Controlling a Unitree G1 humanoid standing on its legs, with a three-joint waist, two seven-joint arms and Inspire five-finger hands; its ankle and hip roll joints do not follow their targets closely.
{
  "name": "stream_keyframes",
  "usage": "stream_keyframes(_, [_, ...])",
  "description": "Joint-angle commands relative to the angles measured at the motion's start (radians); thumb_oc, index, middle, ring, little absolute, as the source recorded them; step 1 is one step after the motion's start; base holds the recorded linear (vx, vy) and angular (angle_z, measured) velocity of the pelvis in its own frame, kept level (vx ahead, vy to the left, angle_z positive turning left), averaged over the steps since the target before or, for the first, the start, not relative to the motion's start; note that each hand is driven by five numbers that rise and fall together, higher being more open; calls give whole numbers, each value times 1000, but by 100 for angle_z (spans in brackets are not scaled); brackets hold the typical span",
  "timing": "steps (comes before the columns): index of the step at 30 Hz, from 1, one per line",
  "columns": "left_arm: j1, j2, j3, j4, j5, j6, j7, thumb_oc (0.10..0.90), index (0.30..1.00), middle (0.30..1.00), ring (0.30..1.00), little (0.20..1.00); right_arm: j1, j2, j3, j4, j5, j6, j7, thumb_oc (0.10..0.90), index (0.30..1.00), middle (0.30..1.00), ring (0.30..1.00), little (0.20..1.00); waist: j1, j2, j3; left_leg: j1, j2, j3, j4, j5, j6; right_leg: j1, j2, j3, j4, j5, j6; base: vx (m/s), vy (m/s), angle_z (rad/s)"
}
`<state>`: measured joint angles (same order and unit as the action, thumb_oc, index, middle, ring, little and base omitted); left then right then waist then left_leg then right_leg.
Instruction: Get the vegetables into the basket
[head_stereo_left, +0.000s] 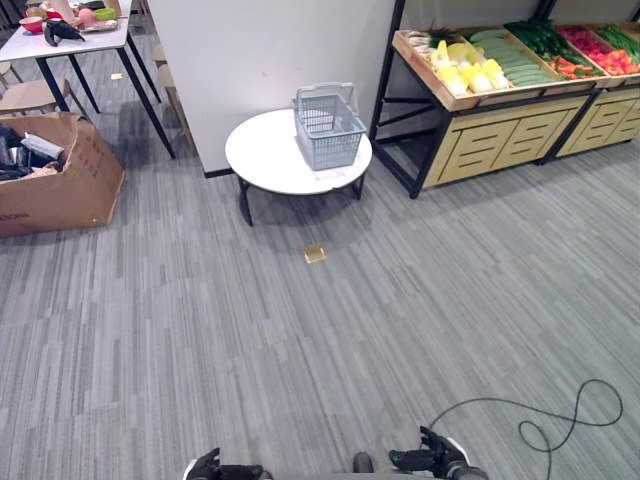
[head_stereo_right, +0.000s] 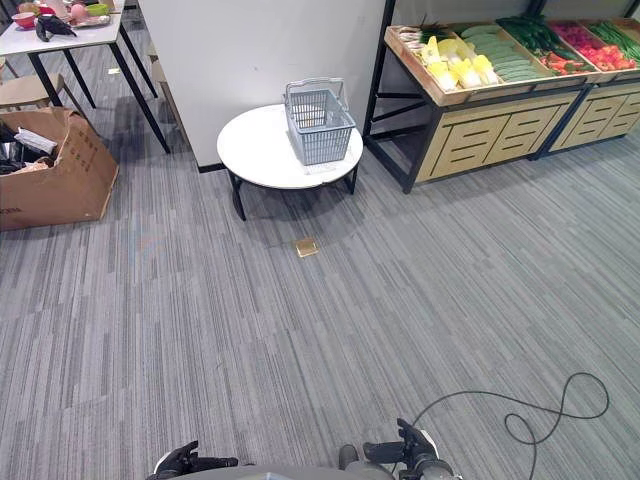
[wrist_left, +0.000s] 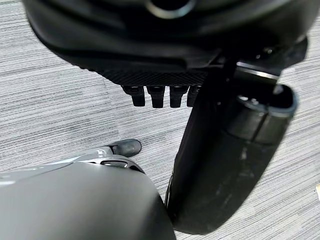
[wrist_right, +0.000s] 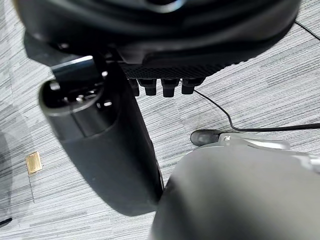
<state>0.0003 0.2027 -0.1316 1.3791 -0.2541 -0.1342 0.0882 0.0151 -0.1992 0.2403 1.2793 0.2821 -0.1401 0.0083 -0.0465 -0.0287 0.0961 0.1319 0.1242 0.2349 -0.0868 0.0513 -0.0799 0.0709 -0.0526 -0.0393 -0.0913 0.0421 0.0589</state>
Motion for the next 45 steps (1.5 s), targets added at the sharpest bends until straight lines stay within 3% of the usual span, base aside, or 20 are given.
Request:
stream_keyframes(1, [-22, -34, 2, 56, 10, 0, 12, 900, 1000, 1000, 1000, 1000, -12, 0, 20, 40, -4, 4, -8, 900, 1000, 1000, 1000, 1000, -19, -15, 35, 7, 29, -35, 0, -16, -58, 21, -39, -32, 4, -27, 75, 0, 0, 0])
stream_keyframes(15, [-29, -32, 0, 63, 6, -1, 4, 900, 1000, 1000, 1000, 1000, -18, -11, 6, 40, 11, -2, -13, 900, 1000, 1000, 1000, 1000, -25, -9, 40, 10, 38, -28, 0, -11, -65, 20, -28, -29, 4, -32, 67, 4, -9, -1])
stream_keyframes(22, [-46, -11, 14, 53, -18, -8, 25, 900, 1000, 1000, 1000, 1000, -25, -36, -6, 23, 28, -10, -27, 900, 1000, 1000, 1000, 1000, -36, 14, 78, -16, 71, -41, 15, 48, -87, -29, -4, -27, 74, -65, 39, -6, -114, 3])
stream_keyframes(24, [-55, -9, 15, 34, -47, -18, 25, 900, 1000, 1000, 1000, 1000, -25, -47, -6, 17, 34, -16, -32, 900, 1000, 1000, 1000, 1000, -36, 17, 94, -55, 94, -66, 113, 61, -96, -41, 18, -17, 98, -83, 12, 24, -264, 9])
stream_keyframes(25, [-59, -19, -9, 7, -52, -23, 13, 900, 1000, 1000, 1000, 1000, -25, -61, -7, 13, 34, -18, -37, 900, 1000, 1000, 1000, 1000, -28, 12, 121, -125, 86, -117, 248, 83, -89, -28, 23, -16, 110, -95, -7, 53, -268, 12])
stream_keyframes(26, [-62, -23, -19, 0, -56, -25, 8, 900, 1000, 1000, 1000, 1000, -28, -69, -6, 15, 33, -18, -39, 900, 1000, 1000, 1000, 1000, -21, 11, 130, -152, 61, -158, 286, 89, -82, -24, 22, -11, 115, -100, -9, 100, -188, 17])
stream_keyframes(27, [-71, -26, -30, -5, -71, -29, 0, 900, 1000, 1000, 1000, 1000, -35, -81, -13, 21, 37, -16, -40, 900, 1000, 1000, 1000, 1000, -8, 9, 139, -225, 11, -205, 281, 81, -62, -12, 10, -7, 111, -105, -3, 79, -39, 7])
stream_keyframes(29, [-73, -28, -37, -18, -77, -36, 2, 900, 1000, 1000, 1000, 1000, -37, -89, -21, 22, 39, -15, -40, 900, 1000, 1000, 1000, 1000, -7, 9, 135, -264, 7, -194, 219, 57, -47, 4, -4, -5, 97, -114, 9, 179, 42, 4])
stream_keyframes(31, [-72, -32, -53, -21, -65, -37, 4, 900, 1000, 1000, 1000, 1000, -36, -95, -28, 24, 39, -12, -43, 900, 1000, 1000, 1000, 1000, -1, 17, 129, -315, 21, -174, 156, 99, -50, 29, -14, -6, 90, -125, 17, 269, 125, 12])
stream_keyframes(32, [-70, -34, -59, -27, -62, -41, 7, 900, 1000, 1000, 1000, 1000, -36, -97, -31, 25, 37, -14, -48, 900, 1000, 1000, 1000, 1000, 9, 25, 127, -348, 20, -183, 90, 150, -60, 51, -13, 5, 91, -143, 23, 366, 171, 14])
stream_keyframes(35, [-57, -37, -59, -41, -70, -48, -9, 900, 1000, 1000, 1000, 1000, -45, -100, -33, 32, 22, -14, -44, 900, 1000, 1000, 1000, 1000, 33, 35, 109, -338, 13, -198, 16, 182, -78, 105, -13, 55, 92, -167, 34, 445, 267, -21])
stream_keyframes(37, [-41, -31, -57, -39, -72, -43, -30, 900, 1000, 1000, 1000, 1000, -31, -95, -45, 32, 25, -12, -31, 900, 1000, 1000, 1000, 1000, 31, 25, 83, -304, 6, -177, 6, 161, -58, 118, -36, 83, 114, -177, 53, 321, 302, -116])
stream_keyframes(39, [-37, -19, -67, -40, -49, -38, -47, 900, 1000, 1000, 1000, 1000, -26, -88, -56, 34, 28, -5, -19, 900, 1000, 1000, 1000, 1000, 21, 7, 77, -272, -19, -125, 8, 125, -17, 85, -79, 113, 175, -128, 95, 290, 395, -116])
stream_keyframes(44, [-50, 16, -55, -37, -19, -38, -44, 900, 1000, 1000, 1000, 1000, -42, -77, -40, 21, 15, 3, -1, 900, 1000, 1000, 1000, 1000, 22, -27, 87, -253, -64, -68, 22, 67, 34, 24, -132, 170, 229, 25, 145, 155, 244, -50])
stream_keyframes(45, [-50, 17, -55, -37, -19, -38, -44, 900, 1000, 1000, 1000, 1000, -42, -76, -40, 21, 15, 3, -2, 900, 1000, 1000, 1000, 1000, 23, -28, 87, -253, -64, -67, 22, 67, 34, 24, -132, 171, 228, 25, 145, 83, 125, -3])
